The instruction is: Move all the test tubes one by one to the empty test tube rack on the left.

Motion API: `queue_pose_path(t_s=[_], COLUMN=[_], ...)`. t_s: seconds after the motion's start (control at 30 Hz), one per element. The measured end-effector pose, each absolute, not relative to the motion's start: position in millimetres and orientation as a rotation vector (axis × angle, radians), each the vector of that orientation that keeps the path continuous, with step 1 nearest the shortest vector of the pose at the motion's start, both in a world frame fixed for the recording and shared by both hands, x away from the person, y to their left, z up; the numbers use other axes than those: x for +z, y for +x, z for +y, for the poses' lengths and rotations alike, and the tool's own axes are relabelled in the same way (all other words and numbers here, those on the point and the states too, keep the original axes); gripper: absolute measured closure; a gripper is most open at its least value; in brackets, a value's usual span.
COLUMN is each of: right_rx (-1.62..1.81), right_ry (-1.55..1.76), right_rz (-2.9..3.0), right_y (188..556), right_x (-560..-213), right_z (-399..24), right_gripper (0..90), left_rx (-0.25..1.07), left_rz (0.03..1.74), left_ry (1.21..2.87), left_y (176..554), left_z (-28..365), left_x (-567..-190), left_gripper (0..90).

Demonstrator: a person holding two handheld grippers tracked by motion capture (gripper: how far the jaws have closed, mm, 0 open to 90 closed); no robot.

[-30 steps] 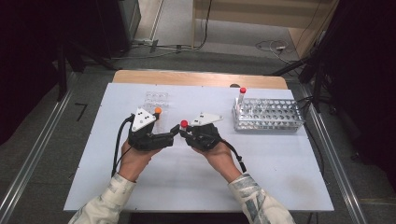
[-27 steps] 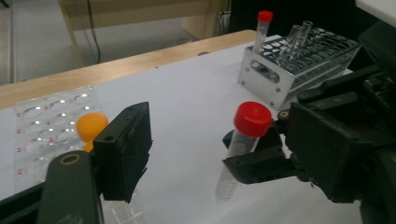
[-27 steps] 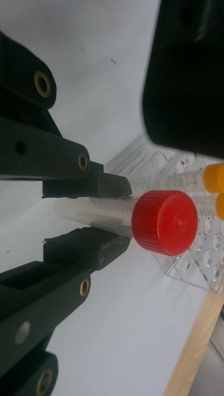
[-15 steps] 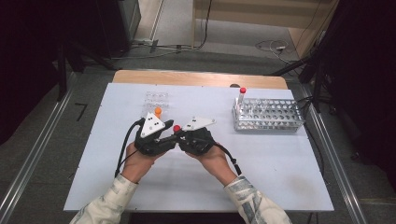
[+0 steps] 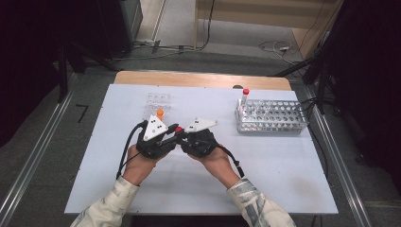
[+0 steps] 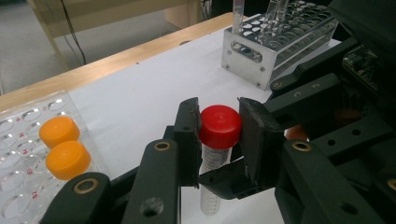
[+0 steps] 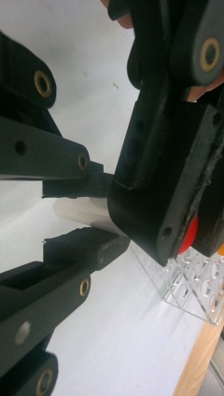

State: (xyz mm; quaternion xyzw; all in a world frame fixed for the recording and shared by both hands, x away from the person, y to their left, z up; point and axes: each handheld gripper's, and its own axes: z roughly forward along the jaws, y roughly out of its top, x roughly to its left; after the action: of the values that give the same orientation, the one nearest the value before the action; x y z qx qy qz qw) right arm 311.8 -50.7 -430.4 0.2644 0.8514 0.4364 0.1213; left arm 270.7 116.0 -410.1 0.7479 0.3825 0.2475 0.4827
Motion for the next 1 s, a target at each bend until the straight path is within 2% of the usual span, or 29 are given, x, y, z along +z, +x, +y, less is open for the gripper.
queue_pose_path(t_s=[0.07,0.23,0.47,0.6,1.0], right_rx=[1.281,1.277,1.237,1.23,1.247], right_ry=[0.766,0.76,0.828,0.857,0.923], right_rz=[2.484,2.479,2.456,2.446,2.422], right_y=[312.1,313.8,320.1,322.5,328.5], right_x=[-429.9,-428.4,-425.2,-424.5,-423.2], right_z=[-51.2,-54.5,-63.6,-68.7,-84.5], right_gripper=[66.7,47.5,30.3,27.6,27.3], left_rx=[0.606,0.589,0.595,0.592,0.608], left_rz=[0.934,0.968,1.01,1.029,1.083], left_ry=[1.824,1.788,1.75,1.732,1.706], left_y=[270.8,271.6,271.8,271.7,271.6], left_z=[117.2,125.8,140.1,150.0,178.5], left_x=[-409.4,-404.2,-395.9,-390.3,-376.5], left_gripper=[69.8,69.8,69.8,69.8,69.7])
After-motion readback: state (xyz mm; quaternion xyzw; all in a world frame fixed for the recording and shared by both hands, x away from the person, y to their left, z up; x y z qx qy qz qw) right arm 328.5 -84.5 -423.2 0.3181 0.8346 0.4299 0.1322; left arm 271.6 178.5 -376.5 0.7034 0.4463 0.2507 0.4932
